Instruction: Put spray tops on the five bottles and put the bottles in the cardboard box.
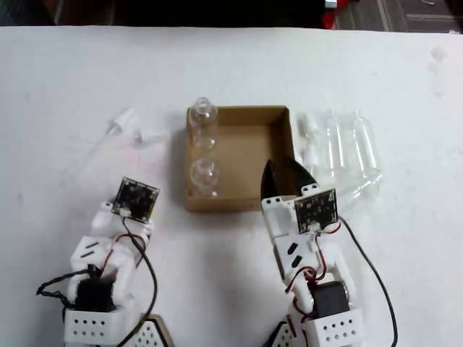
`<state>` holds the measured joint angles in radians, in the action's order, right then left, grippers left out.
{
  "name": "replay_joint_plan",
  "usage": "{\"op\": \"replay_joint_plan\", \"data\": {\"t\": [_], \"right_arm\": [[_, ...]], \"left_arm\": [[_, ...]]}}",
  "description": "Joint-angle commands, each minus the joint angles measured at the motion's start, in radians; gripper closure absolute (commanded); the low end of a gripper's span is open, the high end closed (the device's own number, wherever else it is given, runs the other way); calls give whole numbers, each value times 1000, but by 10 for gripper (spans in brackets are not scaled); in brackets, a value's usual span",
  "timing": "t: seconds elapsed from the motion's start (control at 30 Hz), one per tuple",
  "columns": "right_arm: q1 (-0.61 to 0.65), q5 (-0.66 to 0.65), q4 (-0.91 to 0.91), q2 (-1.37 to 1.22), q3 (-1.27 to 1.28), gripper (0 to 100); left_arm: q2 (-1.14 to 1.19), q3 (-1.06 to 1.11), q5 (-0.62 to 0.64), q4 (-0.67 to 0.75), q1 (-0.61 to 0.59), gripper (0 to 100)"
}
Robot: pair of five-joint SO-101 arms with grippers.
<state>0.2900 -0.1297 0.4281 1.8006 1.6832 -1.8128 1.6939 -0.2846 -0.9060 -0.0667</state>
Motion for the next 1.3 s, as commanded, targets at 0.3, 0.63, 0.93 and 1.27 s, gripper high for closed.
{"op": "replay_joint_plan", "data": {"t": [0.3,0.63,0.93,1.27], "right_arm": [[-2,-12,-21,2,8,915],[-47,-12,-27,2,8,911],[-113,-3,-39,4,-5,915],[-114,-3,-82,2,8,911]], "left_arm": [[-13,-2,-9,52,16,947],[-12,-2,-9,63,15,943],[-12,-2,-9,61,15,943],[-12,-2,-9,61,15,943]]}}
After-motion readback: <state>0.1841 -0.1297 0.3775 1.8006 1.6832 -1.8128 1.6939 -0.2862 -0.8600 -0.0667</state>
